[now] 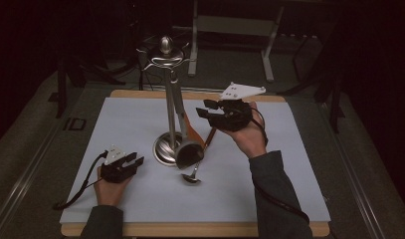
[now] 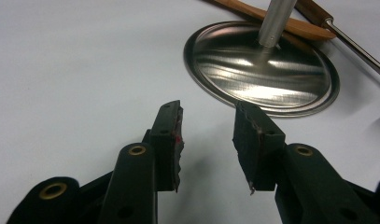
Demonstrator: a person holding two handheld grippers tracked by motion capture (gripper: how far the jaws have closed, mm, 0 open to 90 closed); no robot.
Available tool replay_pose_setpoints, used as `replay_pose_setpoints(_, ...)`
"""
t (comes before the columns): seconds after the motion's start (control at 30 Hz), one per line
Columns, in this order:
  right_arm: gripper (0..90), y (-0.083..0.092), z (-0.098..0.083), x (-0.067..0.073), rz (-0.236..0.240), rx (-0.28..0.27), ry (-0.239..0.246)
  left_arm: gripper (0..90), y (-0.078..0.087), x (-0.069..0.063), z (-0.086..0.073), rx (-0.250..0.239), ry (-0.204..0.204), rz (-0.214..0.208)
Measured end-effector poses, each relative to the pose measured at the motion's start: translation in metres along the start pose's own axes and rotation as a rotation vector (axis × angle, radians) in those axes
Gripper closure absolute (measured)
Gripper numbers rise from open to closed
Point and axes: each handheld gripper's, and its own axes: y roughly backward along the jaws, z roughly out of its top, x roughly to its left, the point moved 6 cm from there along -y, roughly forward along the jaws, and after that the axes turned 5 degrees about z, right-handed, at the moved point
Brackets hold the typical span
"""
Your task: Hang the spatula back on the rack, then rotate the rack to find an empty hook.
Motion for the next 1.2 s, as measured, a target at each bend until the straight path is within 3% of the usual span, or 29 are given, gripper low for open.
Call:
replay_pose_setpoints(0.4, 58.8, 0.003, -0.018, -0.014, -0.033, 0.050, -0.018, 65.2, 0.001, 0.001, 0.001, -0.011, 0.002, 0.001)
replay_pose_setpoints(0.57, 57.7, 0.002, -0.028, -0.020, -0.053, 0.082, -0.024, 69.5, 0.004, -0.002, 0.003, -0.034, 0.011, -0.028)
replay_pose_setpoints(0.7, 56.8, 0.002, -0.037, -0.023, -0.066, 0.111, -0.029, 75.0, 0.015, -0.007, 0.014, -0.115, 0.036, -0.064)
replay_pose_setpoints(0.9, 56.1, 0.003, -0.053, -0.030, -0.090, 0.147, -0.038, 86.0, 0.032, -0.015, 0.036, -0.239, 0.062, -0.079)
replay_pose_setpoints(1.1, 55.5, 0.007, -0.065, -0.036, -0.103, 0.169, -0.052, 89.9, 0.053, -0.023, 0.072, -0.409, 0.110, -0.108)
replay_pose_setpoints(1.17, 55.5, 0.007, -0.067, -0.037, -0.104, 0.170, -0.054, 89.9, 0.053, -0.023, 0.072, -0.409, 0.110, -0.108)
replay_pose_setpoints(1.2, 55.4, 0.007, -0.071, -0.038, -0.105, 0.178, -0.057, 90.0, 0.060, -0.025, 0.088, -0.470, 0.125, -0.122)
